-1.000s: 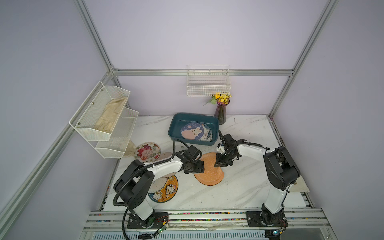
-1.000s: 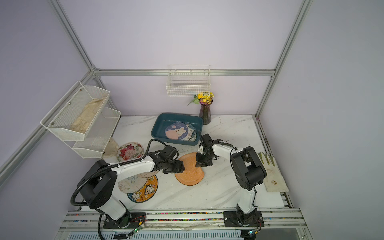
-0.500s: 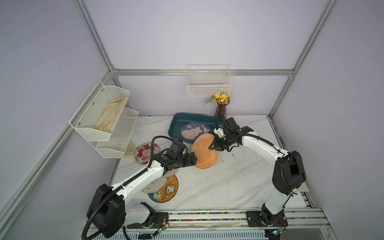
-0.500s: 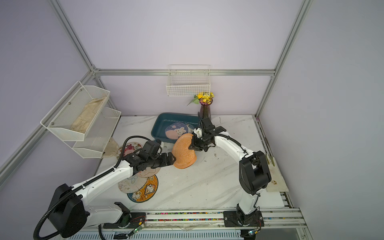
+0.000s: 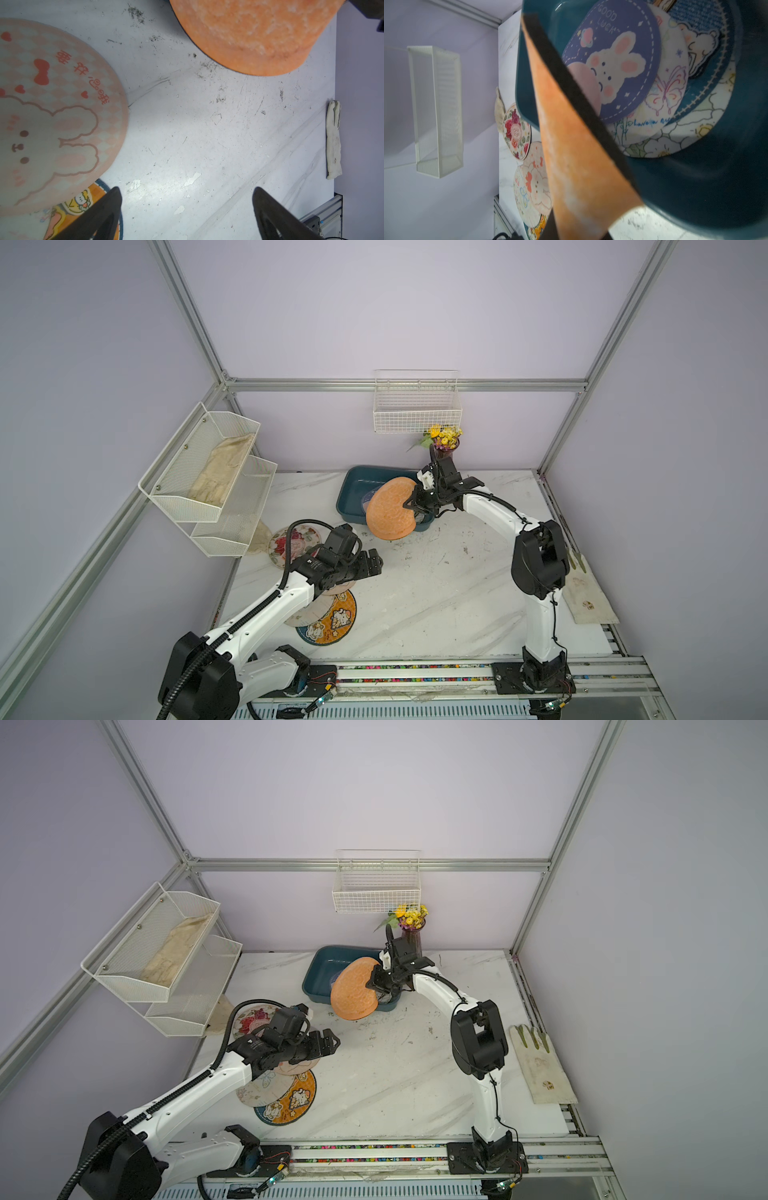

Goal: Put the coasters into the storage box
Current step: Pick up the coaster from the center of the board, then place the coaster in the storage box.

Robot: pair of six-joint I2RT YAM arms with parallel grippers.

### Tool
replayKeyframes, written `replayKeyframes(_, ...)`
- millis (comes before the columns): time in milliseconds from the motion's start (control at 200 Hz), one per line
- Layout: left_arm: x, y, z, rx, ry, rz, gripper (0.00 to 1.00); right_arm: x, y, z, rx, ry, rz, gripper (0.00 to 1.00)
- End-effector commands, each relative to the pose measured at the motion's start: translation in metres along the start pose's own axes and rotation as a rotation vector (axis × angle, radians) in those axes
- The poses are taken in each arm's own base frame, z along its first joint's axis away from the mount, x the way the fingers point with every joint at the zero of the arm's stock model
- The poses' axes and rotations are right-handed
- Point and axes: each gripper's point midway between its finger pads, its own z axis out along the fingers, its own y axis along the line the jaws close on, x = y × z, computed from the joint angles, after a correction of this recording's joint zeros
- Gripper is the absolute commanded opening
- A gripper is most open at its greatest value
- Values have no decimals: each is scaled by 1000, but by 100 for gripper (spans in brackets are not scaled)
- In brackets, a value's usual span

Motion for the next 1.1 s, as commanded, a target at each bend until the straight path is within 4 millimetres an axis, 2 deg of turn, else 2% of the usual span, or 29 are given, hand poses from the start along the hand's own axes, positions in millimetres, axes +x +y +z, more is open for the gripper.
replayKeyframes(0,10,10,-1,-1,9,2,97,-43,9,10,-49,-129,29,0)
replayKeyframes(150,13,13,-4,-4,4,-4,97,-67,-9,34,-40,-189,95,0)
replayKeyframes(300,14,15,-6,-6,-2,-10,97,-74,-26,53,-14,-199,141,0)
replayKeyframes(510,16,16,-7,-4,-3,-20,98,-65,-54,68,65,-165,195,0)
replayKeyframes(680,17,17,-7,-4,-2,-21,98,-58,-67,67,120,-142,206,0)
replayKeyframes(800,16,17,-8,-5,-7,-24,98,-61,-68,57,168,-148,183,25)
replayKeyframes(905,16,18,-8,-7,-10,-25,99,-65,-63,46,194,-157,151,40)
replayKeyframes(1095,16,19,-7,-14,-10,-27,99,-65,-57,33,209,-156,119,55)
